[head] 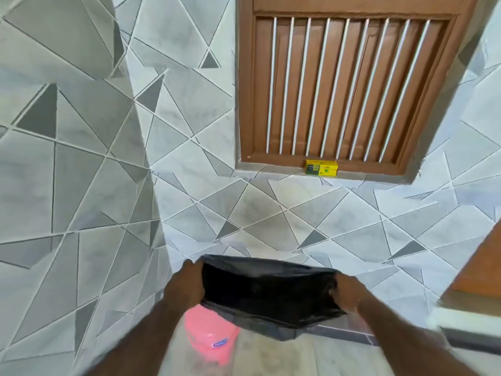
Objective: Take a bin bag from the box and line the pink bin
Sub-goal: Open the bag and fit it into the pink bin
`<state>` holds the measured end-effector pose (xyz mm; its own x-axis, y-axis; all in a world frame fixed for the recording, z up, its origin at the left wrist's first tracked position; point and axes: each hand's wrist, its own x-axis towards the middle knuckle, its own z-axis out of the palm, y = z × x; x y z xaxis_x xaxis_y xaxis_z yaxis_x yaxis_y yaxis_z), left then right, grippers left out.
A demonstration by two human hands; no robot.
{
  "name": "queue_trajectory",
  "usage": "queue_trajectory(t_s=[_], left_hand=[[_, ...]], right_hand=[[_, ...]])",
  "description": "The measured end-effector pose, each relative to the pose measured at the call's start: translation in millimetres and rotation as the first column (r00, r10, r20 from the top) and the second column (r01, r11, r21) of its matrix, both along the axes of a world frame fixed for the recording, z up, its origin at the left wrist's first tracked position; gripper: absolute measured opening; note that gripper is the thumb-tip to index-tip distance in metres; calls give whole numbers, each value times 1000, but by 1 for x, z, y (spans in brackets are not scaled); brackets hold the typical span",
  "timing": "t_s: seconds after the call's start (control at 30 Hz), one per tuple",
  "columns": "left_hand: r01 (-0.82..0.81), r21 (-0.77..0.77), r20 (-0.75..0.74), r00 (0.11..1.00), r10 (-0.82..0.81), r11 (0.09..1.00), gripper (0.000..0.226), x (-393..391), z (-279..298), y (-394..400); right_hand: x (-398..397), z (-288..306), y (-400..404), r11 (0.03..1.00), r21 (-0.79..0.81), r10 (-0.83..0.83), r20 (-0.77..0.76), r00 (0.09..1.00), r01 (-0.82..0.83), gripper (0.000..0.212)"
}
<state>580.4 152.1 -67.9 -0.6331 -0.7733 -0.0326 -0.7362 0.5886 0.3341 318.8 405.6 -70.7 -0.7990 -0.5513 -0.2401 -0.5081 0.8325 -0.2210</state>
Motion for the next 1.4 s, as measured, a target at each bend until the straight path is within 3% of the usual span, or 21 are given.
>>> queue_trajectory(t_s=[0.17, 0.27, 0.5, 0.7, 0.8, 0.93, 1.07, 1.17, 1.3, 1.4], left_hand=[[-52, 36, -83, 995, 55, 998, 43, -11, 11, -1], [-54, 55, -100, 993, 59, 997, 46, -18, 10, 3], [22, 43, -129, 991, -16, 999, 80, -19, 9, 22], [-4, 77, -34, 999, 7, 997, 88, -24, -12, 37], [-18, 101, -43, 999, 23, 995, 81, -31, -28, 39], [50, 11, -92, 995, -49, 999, 47, -38, -37, 38], [27, -58, 88, 996, -21, 998, 22, -29, -39, 19], [-123, -131, 178, 973, 145, 984, 24, -10, -37, -16], [-257, -138, 139, 951, 276, 956, 31, 14, -30, -81], [-355, -153, 35, 931, 364, 922, 24, 10, -11, -126]], right_hand=[[-7, 22, -17, 958, -274, -79, 27, 997, 83, 29], [-6, 26, -19, 959, -277, -62, 9, 998, 62, 33], [-6, 14, -16, 948, -319, -12, -84, 996, -16, 44], [-9, -15, -5, 953, -299, 50, -4, 999, -49, 71], [-17, -27, -4, 954, -294, 71, 27, 997, -60, 70], [-31, -33, -19, 948, -312, 87, 47, 995, -68, 75], [-30, -36, -54, 941, -322, 127, 59, 990, -101, 83], [-23, -37, -90, 940, -320, 150, 69, 986, -121, 89], [-15, -36, -155, 941, -290, 190, 23, 981, -176, 87], [-11, -29, -206, 928, -325, 186, -13, 983, -180, 90]])
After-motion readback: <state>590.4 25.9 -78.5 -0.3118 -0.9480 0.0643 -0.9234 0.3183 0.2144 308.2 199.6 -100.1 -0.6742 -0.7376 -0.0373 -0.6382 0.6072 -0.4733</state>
